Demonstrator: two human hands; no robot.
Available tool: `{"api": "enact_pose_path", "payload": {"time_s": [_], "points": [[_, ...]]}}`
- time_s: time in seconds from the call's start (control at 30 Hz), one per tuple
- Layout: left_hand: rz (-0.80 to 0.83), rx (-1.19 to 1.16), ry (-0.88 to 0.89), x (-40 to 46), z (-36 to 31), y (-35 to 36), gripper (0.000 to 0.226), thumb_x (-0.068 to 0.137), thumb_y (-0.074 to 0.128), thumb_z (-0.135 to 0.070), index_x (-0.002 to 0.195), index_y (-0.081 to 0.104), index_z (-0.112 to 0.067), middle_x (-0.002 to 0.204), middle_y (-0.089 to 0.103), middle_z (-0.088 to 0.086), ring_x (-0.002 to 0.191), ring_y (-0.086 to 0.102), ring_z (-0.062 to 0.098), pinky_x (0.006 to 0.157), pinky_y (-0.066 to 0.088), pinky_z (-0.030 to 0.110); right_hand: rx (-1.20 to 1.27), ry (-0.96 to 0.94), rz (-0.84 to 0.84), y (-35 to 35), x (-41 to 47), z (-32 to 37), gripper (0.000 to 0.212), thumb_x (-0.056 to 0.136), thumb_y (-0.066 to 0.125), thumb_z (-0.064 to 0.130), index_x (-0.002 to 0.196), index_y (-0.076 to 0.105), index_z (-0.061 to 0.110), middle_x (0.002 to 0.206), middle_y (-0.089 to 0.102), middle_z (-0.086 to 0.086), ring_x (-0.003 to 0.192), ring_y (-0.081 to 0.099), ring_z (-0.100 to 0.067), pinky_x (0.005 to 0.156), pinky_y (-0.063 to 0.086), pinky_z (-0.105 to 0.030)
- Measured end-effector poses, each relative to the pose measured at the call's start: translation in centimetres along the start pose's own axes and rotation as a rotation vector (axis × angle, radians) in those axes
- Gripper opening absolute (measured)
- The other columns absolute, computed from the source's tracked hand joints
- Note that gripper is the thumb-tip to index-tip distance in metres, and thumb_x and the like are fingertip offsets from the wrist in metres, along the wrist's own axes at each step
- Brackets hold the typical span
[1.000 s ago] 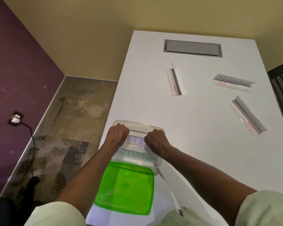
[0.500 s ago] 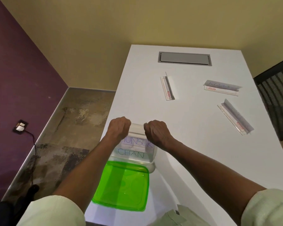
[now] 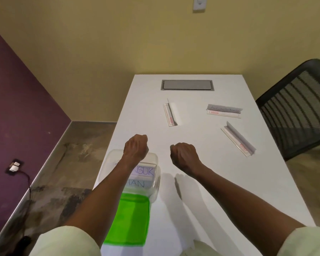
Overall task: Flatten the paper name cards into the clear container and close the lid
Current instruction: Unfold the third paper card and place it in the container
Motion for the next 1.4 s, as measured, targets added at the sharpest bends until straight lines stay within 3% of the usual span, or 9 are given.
{"api": "enact_pose_path", "payload": {"time_s": [0.27, 0.6, 0.7, 0.77, 0.83, 0.93, 1.1, 1.23, 1.4], "points": [[-0.105, -0.106, 0.083, -0.1, -7.6, 0.2, 0.030, 0.096, 0.046, -0.027, 0.075, 0.054, -0.008, 0.073, 0.062, 0.010, 0.074, 0.057, 0.033, 0.059, 0.042, 0.033, 0.020, 0.101, -0.017, -1.8, -4.2, -6.9, 0.048, 0.052, 0.066, -0.001, 0.059, 0.022, 0.017, 0.052, 0.016, 0.001, 0.046, 0.014, -0.021, 0.051, -0.001, -0.022], [-0.089, -0.059, 0.179, 0.8, -16.3, 1.1, 0.026, 0.090, 0.058, -0.016, 0.066, 0.048, -0.011, 0.061, 0.055, 0.007, 0.060, 0.051, 0.030, 0.049, 0.036, 0.030, 0.044, 0.316, -0.027, -2.7, -9.0, -16.1, 0.058, 0.043, 0.072, -0.003, 0.058, 0.021, 0.018, 0.052, 0.015, 0.003, 0.043, 0.013, -0.021, 0.052, -0.004, -0.019], [-0.092, -0.022, 0.215, 1.7, -18.6, 1.7, 0.028, 0.080, 0.067, -0.008, 0.062, 0.046, -0.013, 0.053, 0.048, 0.002, 0.050, 0.046, 0.026, 0.042, 0.031, 0.026, 0.037, 0.342, 0.002, -2.7, -10.0, -18.6, 0.055, 0.040, 0.073, -0.004, 0.055, 0.025, 0.018, 0.045, 0.024, -0.001, 0.041, 0.016, -0.020, 0.046, 0.007, -0.017], [-0.036, -0.054, 0.205, 2.4, -20.5, 2.1, 0.017, 0.084, 0.062, -0.011, 0.071, 0.053, -0.015, 0.063, 0.054, 0.001, 0.057, 0.047, 0.023, 0.046, 0.033, 0.027, 0.024, 0.373, -0.006, -2.4, -10.6, -20.4, 0.055, 0.041, 0.073, -0.003, 0.057, 0.024, 0.019, 0.042, 0.033, -0.003, 0.040, 0.018, -0.021, 0.043, 0.015, -0.020], [0.020, -0.086, 0.147, 3.6, -21.8, 2.8, 0.010, 0.092, 0.052, -0.017, 0.086, 0.060, -0.018, 0.080, 0.059, 0.000, 0.069, 0.047, 0.020, 0.051, 0.032, 0.026, 0.031, 0.406, 0.003, -2.1, -11.2, -22.1, 0.043, 0.050, 0.067, 0.000, 0.054, 0.027, 0.018, 0.042, 0.039, -0.005, 0.036, 0.026, -0.022, 0.041, 0.017, -0.022], [-0.011, -0.091, 0.213, 4.3, -23.5, 3.6, 0.016, 0.087, 0.059, -0.012, 0.071, 0.055, -0.015, 0.065, 0.055, 0.001, 0.060, 0.051, 0.024, 0.049, 0.030, 0.025, 0.053, 0.410, -0.024, -1.8, -11.6, -24.1, 0.018, 0.063, 0.042, 0.009, 0.054, 0.028, 0.018, 0.043, 0.030, -0.002, 0.033, 0.032, -0.023, 0.041, 0.018, -0.022], [-0.046, -0.115, 0.217, 6.1, -24.7, 5.4, 0.023, 0.089, 0.054, -0.012, 0.066, 0.050, -0.010, 0.062, 0.057, 0.009, 0.063, 0.052, 0.031, 0.052, 0.031, 0.028, 0.066, 0.507, 0.092, -0.6, -11.3, -27.0, 0.058, 0.041, 0.075, -0.003, 0.057, 0.023, 0.019, 0.047, 0.023, 0.002, 0.042, 0.021, -0.020, 0.042, 0.017, -0.019], [-0.024, -0.155, 0.207, 7.6, -25.7, 6.5, 0.024, 0.092, 0.050, -0.012, 0.068, 0.049, -0.010, 0.067, 0.059, 0.011, 0.066, 0.047, 0.029, 0.056, 0.030, 0.029, 0.058, 0.626, 0.275, -0.2, -10.7, -28.8, 0.031, 0.083, 0.056, 0.013, 0.061, 0.035, 0.016, 0.062, 0.039, 0.000, 0.063, 0.041, -0.024, 0.048, 0.028, -0.025], [0.028, -0.186, 0.211, 10.5, -27.1, 7.6, 0.026, 0.090, 0.043, -0.009, 0.065, 0.040, -0.013, 0.063, 0.045, 0.006, 0.067, 0.040, 0.029, 0.056, 0.030, 0.029, 0.078, 0.788, 0.235, 0.7, -11.3, -30.8, 0.021, 0.082, 0.046, 0.008, 0.063, 0.037, 0.014, 0.079, 0.060, -0.008, 0.066, 0.042, -0.024, 0.061, 0.032, -0.027]]}}
Point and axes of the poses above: each hand's wrist, its own x-axis towards the middle knuckle, its own y-axis out of the palm, z = x × y, the point moved 4 cm from there along x, towards the middle knuckle
